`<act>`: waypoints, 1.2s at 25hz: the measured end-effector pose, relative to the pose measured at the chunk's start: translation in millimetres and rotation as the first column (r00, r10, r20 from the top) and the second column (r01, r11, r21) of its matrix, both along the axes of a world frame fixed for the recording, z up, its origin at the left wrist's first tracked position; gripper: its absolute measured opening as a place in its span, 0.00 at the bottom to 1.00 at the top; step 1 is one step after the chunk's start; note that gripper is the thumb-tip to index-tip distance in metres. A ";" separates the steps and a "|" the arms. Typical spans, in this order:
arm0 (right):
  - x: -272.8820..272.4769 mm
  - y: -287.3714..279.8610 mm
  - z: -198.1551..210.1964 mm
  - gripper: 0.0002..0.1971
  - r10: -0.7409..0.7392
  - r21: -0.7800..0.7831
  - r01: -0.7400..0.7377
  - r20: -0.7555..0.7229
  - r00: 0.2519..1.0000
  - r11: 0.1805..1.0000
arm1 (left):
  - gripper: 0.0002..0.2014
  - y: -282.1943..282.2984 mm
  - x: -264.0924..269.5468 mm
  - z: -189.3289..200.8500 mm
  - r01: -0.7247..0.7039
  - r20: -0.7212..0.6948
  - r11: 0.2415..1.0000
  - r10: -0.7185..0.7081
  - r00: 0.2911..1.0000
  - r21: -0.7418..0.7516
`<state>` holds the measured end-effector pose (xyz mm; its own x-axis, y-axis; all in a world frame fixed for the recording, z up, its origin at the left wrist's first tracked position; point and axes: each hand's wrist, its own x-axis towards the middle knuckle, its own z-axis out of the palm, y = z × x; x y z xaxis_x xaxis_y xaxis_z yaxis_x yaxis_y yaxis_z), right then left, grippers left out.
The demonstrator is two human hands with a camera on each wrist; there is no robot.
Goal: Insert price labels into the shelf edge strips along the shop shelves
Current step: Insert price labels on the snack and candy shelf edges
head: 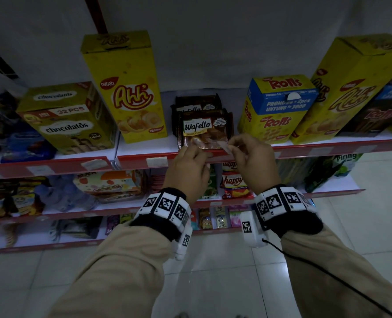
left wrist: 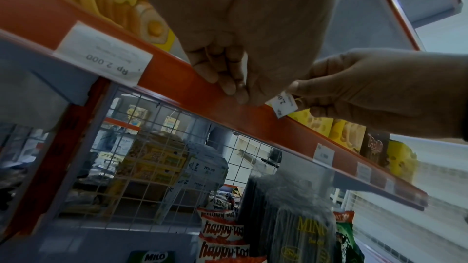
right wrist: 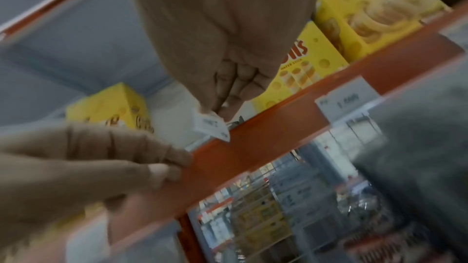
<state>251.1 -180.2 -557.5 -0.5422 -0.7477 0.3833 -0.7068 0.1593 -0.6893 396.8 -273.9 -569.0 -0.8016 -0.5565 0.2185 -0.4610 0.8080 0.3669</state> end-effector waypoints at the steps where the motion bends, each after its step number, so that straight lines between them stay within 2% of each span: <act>1: 2.2 -0.4 0.1 0.09 -0.027 -0.043 0.032 0.117 0.993 0.999 | 0.15 -1.4 0.4 -0.5 -0.012 -0.048 0.998 0.015 0.999 0.066; 3: 7.8 -0.5 -0.2 0.15 -0.008 -0.117 0.054 0.364 0.931 0.992 | 0.17 -3.4 1.7 -1.1 -0.026 -0.119 0.985 0.047 0.992 0.169; 5: 14.0 -2.0 -1.6 0.15 0.063 -0.162 0.036 0.569 0.820 0.986 | 0.19 -4.4 2.2 -0.7 -0.031 -0.157 0.975 0.067 0.985 0.219; 7: 20.8 -4.4 -2.6 0.14 0.081 -0.143 0.020 0.667 0.741 0.990 | 0.19 -5.2 1.4 0.0 -0.031 -0.185 0.966 0.080 0.979 0.256; 9: 26.8 -6.4 -5.5 0.12 0.077 -0.111 0.000 0.683 0.726 0.994 | 0.15 -5.1 0.1 0.0 -0.043 -0.189 0.966 0.094 0.978 0.256; 11: 29.7 -4.9 -6.9 0.11 0.071 -0.111 0.000 0.631 0.773 0.994 | 0.11 -5.5 -1.0 0.4 -0.062 -0.167 0.969 0.103 0.981 0.237; 12: 28.7 -2.6 -6.0 0.10 0.069 -0.122 -0.001 0.555 0.829 0.992 | 0.11 -5.8 -1.2 1.3 -0.064 -0.156 0.972 0.101 0.983 0.225; 14: 22.1 1.2 -3.1 0.11 0.085 -0.098 -0.059 0.283 0.955 0.993 | 0.11 -6.1 -0.7 3.9 -0.050 -0.118 0.986 0.069 0.991 0.162; 15: 18.2 1.4 -1.2 0.11 0.102 -0.036 -0.098 0.119 0.988 0.994 | 0.11 -5.9 -0.2 5.3 -0.038 -0.088 0.993 0.048 0.995 0.114; 17: 13.1 -1.4 1.8 0.09 0.132 0.093 -0.125 -0.083 0.988 0.988 | 0.11 -4.9 1.6 7.5 -0.025 -0.034 0.999 0.026 0.999 0.046; 22: 10.6 -10.3 4.6 0.07 0.051 0.033 -0.049 -0.069 0.996 0.998 | 0.16 -5.3 13.5 8.1 -0.034 -0.018 0.999 0.034 0.999 0.039; 25: 13.2 -14.9 1.6 0.06 0.073 0.115 -0.056 -0.147 0.986 0.992 | 0.19 -4.9 14.1 7.6 -0.026 -0.003 0.997 0.027 1.000 0.067; 28: 16.8 -16.5 -1.1 0.07 0.083 0.174 -0.051 -0.184 0.979 0.983 | 0.23 -5.4 12.2 6.7 -0.046 -0.076 0.992 0.055 0.996 0.119; 30: 16.4 -14.8 -2.4 0.07 0.091 0.205 -0.045 -0.224 0.970 0.978 | 0.22 -5.9 10.9 5.2 -0.055 -0.057 0.996 0.059 0.997 0.073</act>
<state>267.6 -194.9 -559.9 -0.4017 -0.8530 0.3331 -0.8566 0.2215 -0.4659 407.7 -279.8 -563.7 -0.7553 -0.6166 0.2223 -0.4813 0.7519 0.4506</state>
